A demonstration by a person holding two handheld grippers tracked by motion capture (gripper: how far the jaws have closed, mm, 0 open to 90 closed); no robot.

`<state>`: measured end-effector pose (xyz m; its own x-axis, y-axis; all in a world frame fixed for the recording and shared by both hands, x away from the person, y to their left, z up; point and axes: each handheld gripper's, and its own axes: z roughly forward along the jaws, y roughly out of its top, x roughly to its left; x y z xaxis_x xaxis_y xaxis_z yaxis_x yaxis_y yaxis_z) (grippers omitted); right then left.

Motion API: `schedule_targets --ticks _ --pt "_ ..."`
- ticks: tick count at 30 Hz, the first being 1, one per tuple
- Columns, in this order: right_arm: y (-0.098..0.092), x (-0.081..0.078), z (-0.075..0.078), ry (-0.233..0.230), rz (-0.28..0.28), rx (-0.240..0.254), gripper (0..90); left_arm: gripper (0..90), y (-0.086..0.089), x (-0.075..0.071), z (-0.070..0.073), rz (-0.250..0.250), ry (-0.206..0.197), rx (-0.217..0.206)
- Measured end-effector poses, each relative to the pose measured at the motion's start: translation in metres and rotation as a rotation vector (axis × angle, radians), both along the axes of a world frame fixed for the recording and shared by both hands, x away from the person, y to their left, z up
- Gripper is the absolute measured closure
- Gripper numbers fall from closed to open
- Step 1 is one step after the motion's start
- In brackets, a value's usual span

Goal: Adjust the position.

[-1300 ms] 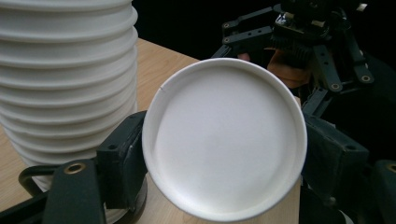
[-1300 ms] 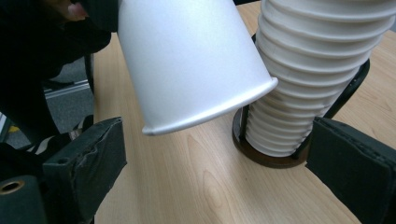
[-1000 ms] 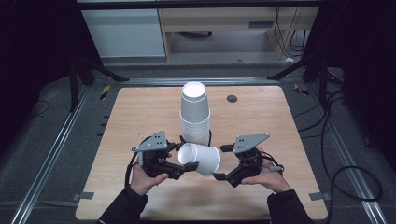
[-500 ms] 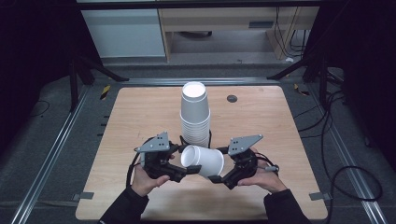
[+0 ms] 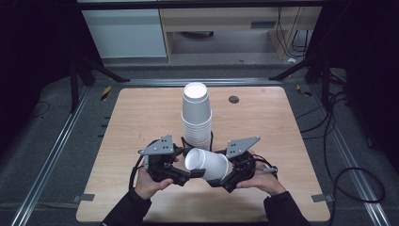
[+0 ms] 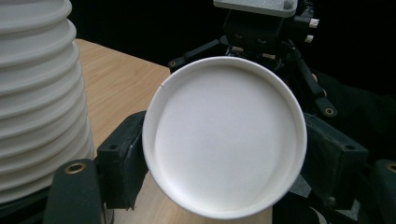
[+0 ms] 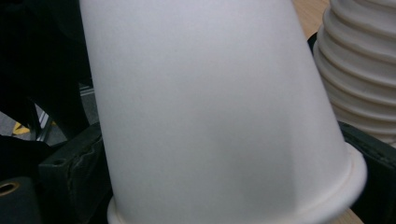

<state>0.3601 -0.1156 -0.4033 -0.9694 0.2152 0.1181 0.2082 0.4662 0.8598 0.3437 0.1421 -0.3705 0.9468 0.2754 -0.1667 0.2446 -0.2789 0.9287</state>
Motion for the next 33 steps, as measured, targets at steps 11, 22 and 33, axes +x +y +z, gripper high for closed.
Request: schedule_targets --ticks 11,22,33 --pt "-0.001 0.0 -0.001 -0.006 0.002 0.002 7.4 23.7 -0.001 0.0 -0.001 -0.004 0.006 0.004" --pt "-0.002 0.0 0.0 -0.013 -0.012 -0.02 8.7 21.9 -0.001 0.002 -0.001 0.012 0.006 0.005" --pt "-0.013 0.002 0.007 -0.054 -0.047 -0.093 8.9 14.0 0.014 0.003 0.006 0.034 -0.013 0.08"
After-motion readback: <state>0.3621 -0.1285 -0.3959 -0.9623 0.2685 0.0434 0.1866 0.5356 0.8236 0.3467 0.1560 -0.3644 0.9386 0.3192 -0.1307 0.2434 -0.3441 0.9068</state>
